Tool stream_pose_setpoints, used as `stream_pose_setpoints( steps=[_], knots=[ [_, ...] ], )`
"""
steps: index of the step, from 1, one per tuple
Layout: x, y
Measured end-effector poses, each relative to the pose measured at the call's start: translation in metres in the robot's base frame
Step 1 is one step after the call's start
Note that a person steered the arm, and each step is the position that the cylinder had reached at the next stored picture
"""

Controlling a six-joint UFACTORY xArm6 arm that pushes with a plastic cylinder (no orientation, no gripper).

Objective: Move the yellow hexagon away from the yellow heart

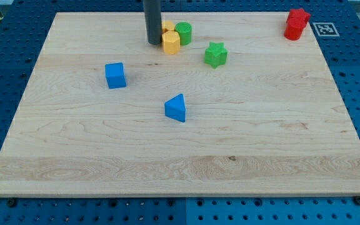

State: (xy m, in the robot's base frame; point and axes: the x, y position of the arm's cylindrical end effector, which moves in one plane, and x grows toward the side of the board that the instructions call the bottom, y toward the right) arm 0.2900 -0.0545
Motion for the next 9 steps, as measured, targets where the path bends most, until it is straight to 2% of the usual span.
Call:
stream_pose_setpoints(
  steps=[2, 4, 7, 9],
  knots=[
    [0.000, 0.038],
    [0.021, 0.074],
    [0.090, 0.080],
    [0.118, 0.082]
  ],
)
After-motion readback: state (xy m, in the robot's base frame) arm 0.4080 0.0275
